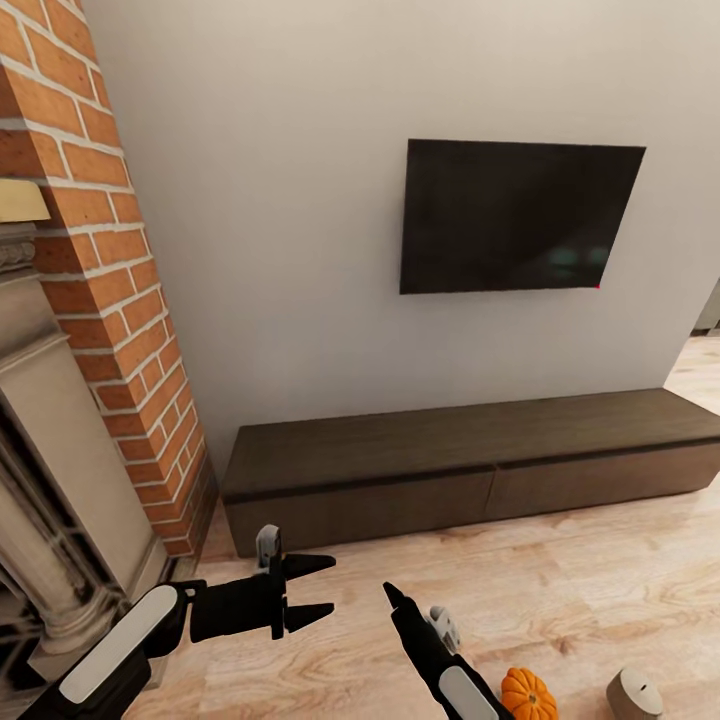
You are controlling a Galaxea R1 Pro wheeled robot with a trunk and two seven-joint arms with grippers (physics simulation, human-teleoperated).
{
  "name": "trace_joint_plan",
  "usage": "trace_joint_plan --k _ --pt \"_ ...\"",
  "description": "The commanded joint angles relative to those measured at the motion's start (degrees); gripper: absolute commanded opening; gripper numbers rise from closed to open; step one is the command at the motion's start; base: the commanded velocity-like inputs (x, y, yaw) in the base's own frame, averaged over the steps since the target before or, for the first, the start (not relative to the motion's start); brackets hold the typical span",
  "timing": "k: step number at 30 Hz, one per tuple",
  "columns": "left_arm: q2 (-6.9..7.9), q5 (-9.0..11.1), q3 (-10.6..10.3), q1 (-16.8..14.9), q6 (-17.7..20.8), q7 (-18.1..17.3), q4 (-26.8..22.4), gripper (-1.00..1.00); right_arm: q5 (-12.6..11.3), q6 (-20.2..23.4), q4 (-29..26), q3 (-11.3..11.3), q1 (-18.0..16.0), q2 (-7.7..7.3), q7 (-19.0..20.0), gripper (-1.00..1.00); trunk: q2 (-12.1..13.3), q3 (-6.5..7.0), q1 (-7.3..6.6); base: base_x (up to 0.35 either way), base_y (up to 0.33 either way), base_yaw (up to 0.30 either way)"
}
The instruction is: Place each of the two pumpkins and all three candles from the living room inside a cabinet in the living room (use any cabinet), then make sure every cabinet is closed, and position the cauldron so it is next to a table in the living room.
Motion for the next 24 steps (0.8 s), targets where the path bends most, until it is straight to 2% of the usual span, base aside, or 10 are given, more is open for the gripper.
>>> trace_joint_plan --k 1,9,10,12,13,16,18,21,24 --pt "0.14 -0.4 -0.1 -0.1 0.0 -0.6 0.0 1.00 -0.6 0.0 0.0 0.2 0.0 -0.03 0.1 1.00 -0.4 -0.24 0.22 0.000 0.000 0.000" --pt "0.81 1.2 -0.2 -0.1 0.0 -0.6 -0.2 1.00 -0.5 -0.3 -1.5 0.3 0.0 0.04 0.1 1.00 -3.7 -1.67 1.98 0.000 0.000 0.000" --pt "0.82 1.3 -0.2 -0.1 0.0 -0.6 -0.2 1.00 -0.5 -1.2 -1.7 0.3 0.0 0.05 0.1 1.00 -4.1 -1.85 2.20 0.000 0.000 0.000" --pt "0.85 1.3 -0.2 -0.1 0.0 -0.6 -0.2 1.00 -0.6 -6.3 -1.9 0.3 0.0 -0.01 0.0 1.00 -4.9 -2.21 2.64 0.000 0.000 0.000" --pt "0.85 1.3 -0.2 -0.1 0.0 -0.6 -0.2 1.00 -0.7 -7.0 -1.8 0.3 0.0 -0.02 0.0 1.00 -5.3 -2.39 2.86 0.000 0.000 0.000" --pt "0.88 1.3 -0.2 0.0 0.0 -0.6 -0.2 1.00 -3.1 -8.1 -1.9 0.2 0.0 -0.13 2.8 1.00 -6.5 -2.93 3.51 0.000 0.000 0.000" --pt "0.92 1.3 -0.2 0.0 0.0 -0.6 -0.2 1.00 -5.8 -7.6 -1.9 0.2 0.0 -0.17 5.7 1.00 -7.3 -3.29 3.95 0.000 0.000 0.000" --pt "0.92 1.3 -0.2 0.0 0.0 -0.6 -0.2 1.00 -9.7 -4.2 -1.9 0.3 0.0 -0.20 7.9 1.00 -8.5 -3.83 4.61 0.000 0.000 0.000" --pt "0.92 1.3 -0.2 0.0 0.0 -0.6 -0.2 1.00 -11.0 -1.1 -2.0 0.2 0.0 -0.20 9.2 1.00 -9.7 -4.37 5.27 0.000 0.000 0.000"
